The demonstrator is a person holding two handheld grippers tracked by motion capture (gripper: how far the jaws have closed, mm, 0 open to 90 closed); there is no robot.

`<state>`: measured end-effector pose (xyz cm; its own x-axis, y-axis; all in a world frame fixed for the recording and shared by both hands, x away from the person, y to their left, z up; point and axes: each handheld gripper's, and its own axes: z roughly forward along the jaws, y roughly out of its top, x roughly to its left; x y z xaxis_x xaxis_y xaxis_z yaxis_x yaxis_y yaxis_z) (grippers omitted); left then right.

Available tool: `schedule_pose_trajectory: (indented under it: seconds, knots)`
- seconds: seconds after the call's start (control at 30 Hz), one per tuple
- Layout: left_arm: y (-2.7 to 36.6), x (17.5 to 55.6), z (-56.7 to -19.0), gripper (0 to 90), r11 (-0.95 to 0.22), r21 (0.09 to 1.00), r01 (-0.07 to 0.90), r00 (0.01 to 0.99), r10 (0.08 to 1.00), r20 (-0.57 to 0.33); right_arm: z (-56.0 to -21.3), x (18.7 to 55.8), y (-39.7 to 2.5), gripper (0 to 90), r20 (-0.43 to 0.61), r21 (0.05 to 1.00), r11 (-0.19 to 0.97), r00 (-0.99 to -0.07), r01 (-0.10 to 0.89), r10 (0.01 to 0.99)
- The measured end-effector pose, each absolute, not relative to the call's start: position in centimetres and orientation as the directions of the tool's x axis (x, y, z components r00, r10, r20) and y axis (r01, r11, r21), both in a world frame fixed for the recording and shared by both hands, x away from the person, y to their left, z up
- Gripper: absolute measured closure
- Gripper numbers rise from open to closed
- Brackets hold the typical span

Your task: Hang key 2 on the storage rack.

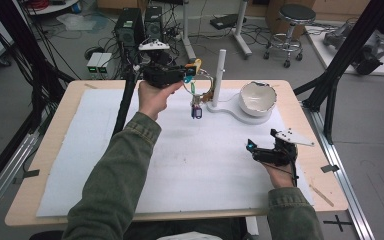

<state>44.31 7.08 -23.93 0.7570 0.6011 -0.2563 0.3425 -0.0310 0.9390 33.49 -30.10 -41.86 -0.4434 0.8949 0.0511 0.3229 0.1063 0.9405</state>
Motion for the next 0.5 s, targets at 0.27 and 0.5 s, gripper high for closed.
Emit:
schedule_pose_trajectory:
  seconds: [0.27, 0.5]
  knots:
    - [5.2, 45.0, -24.0, 81.5, -0.015, 0.938, 0.345, 0.760, 0.591, -0.270, -41.9, 33.5, -30.2, 0.5, 0.052, 0.942, 0.105, -0.448, 0.318, 0.892]
    - [4.1, 45.7, -24.1, 81.5, 0.022, 0.935, 0.353, 0.766, 0.567, -0.303, -41.9, 33.4, -30.2, 0.5, 0.054, 0.941, 0.104, -0.446, 0.322, 0.894]
